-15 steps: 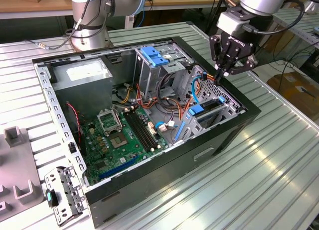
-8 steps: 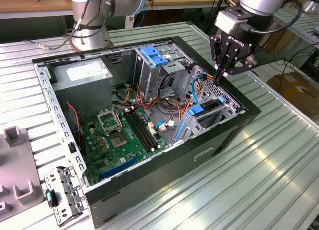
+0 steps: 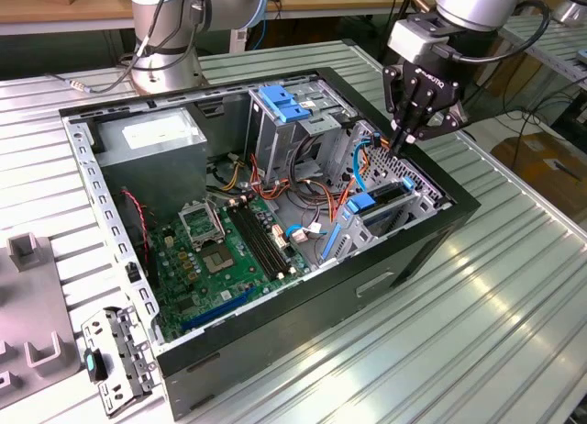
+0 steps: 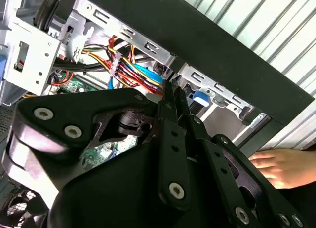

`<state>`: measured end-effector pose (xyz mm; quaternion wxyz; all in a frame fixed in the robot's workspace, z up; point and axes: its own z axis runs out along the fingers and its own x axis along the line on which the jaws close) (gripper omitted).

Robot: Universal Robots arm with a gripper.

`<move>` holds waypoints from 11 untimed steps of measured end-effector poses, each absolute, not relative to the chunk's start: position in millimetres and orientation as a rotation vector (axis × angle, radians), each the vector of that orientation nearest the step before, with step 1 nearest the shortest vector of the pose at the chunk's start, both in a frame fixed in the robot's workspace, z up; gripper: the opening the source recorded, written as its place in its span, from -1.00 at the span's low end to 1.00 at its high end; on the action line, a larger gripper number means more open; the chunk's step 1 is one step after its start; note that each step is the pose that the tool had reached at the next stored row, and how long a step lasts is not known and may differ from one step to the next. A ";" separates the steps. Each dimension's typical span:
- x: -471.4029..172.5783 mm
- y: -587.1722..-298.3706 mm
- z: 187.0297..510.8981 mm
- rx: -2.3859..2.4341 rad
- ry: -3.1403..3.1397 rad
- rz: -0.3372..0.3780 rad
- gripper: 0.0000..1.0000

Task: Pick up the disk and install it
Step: 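Insert the first disk wire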

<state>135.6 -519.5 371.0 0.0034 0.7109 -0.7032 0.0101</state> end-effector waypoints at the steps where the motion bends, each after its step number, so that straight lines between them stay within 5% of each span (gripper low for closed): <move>1: 135.6 -519.6 370.7 2.219 -2.214 0.032 -0.67; 11: 130.8 -522.5 368.0 2.160 -2.275 0.035 -0.67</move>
